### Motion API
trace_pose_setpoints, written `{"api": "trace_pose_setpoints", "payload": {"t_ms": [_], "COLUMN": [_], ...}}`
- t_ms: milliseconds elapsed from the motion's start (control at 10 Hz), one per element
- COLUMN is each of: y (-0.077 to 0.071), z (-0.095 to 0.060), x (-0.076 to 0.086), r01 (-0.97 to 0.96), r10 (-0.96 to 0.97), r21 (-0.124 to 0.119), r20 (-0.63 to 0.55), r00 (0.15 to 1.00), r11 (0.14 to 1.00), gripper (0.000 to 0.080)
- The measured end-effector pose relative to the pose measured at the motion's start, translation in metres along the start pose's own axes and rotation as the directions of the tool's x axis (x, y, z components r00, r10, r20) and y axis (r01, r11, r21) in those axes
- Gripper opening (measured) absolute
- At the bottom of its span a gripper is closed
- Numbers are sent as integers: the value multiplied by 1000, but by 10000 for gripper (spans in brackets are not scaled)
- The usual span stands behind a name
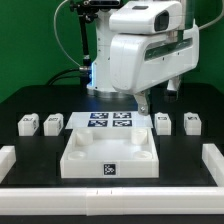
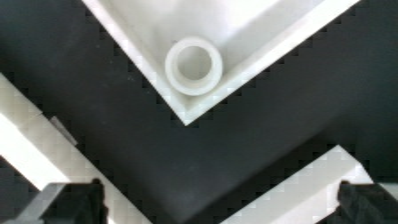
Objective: Assemble one leg
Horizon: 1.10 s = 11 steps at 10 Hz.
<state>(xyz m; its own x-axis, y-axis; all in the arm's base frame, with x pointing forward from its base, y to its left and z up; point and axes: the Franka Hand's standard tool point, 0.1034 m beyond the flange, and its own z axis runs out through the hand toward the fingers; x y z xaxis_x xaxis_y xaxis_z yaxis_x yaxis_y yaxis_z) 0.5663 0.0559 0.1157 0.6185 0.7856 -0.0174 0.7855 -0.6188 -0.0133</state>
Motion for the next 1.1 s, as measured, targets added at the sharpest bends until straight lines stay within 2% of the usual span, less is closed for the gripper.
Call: {"api": "trace_pose_setpoints", "payload": {"t_ms": [1100], "y": [0], "z": [1], "x": [0], "r01": [1], "r10": [-1], "r21": [1], "r20": [1], "r00": [1000], "r11": [1000], "gripper": [650]}}
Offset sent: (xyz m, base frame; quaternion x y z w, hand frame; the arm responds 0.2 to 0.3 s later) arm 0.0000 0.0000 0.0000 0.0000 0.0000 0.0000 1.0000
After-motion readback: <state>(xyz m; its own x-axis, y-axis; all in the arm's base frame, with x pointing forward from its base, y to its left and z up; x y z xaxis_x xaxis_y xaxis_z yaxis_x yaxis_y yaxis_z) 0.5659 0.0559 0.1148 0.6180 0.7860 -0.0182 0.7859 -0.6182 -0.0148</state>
